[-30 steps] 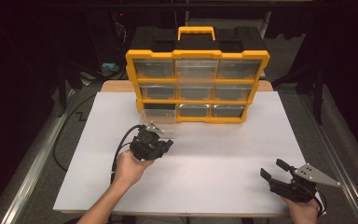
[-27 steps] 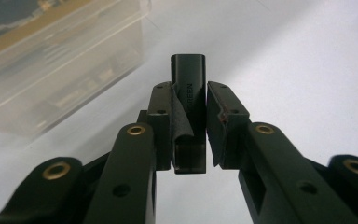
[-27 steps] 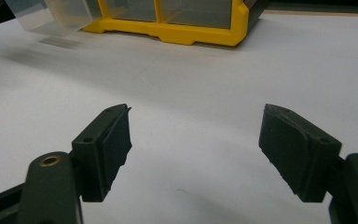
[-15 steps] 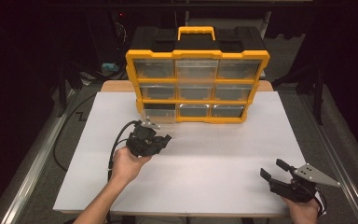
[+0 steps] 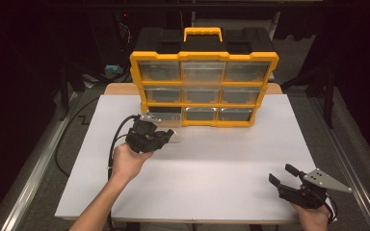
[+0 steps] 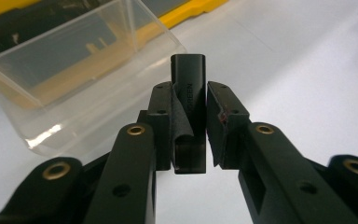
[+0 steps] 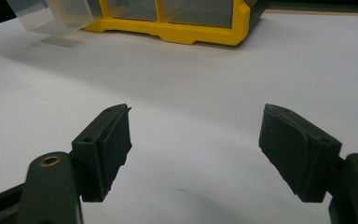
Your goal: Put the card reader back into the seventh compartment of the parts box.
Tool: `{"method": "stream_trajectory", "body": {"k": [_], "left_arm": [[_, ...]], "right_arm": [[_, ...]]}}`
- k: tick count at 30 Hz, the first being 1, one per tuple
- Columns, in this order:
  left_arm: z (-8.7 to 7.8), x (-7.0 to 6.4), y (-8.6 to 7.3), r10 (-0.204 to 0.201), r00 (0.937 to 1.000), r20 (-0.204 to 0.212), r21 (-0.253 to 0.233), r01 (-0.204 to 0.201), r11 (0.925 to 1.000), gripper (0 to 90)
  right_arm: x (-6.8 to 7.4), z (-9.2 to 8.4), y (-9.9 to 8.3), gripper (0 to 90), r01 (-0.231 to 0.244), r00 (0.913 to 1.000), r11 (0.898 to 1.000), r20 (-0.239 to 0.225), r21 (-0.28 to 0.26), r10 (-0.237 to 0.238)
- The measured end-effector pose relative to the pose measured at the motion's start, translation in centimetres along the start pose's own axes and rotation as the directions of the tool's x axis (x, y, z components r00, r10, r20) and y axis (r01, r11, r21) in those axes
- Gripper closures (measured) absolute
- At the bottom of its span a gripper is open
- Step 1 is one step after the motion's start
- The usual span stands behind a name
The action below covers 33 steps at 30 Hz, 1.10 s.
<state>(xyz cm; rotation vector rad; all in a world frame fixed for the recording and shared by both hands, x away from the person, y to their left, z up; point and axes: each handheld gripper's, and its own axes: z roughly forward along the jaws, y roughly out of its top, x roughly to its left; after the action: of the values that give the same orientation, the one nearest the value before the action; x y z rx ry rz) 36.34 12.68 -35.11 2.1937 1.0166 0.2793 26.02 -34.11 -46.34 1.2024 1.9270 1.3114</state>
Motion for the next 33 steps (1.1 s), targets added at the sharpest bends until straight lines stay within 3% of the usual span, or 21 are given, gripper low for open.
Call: {"method": "stream_trajectory", "body": {"k": [13,33], "left_arm": [[0.2,2.1,1.5,-0.049,0.9983,-0.03,0.001,0.049,0.9988,73.0],[2.2,4.6,2.9,-0.125,0.9902,-0.063,0.012,0.126,0.992,72.9]], "right_arm": [[0.0,0.0,0.0,25.3,-0.003,1.0,1.0,0.0,0.002,0.003],[0.0,0.0,0.0,25.3,-0.003,1.0,1.0,-0.005,0.005,0.003]]}}
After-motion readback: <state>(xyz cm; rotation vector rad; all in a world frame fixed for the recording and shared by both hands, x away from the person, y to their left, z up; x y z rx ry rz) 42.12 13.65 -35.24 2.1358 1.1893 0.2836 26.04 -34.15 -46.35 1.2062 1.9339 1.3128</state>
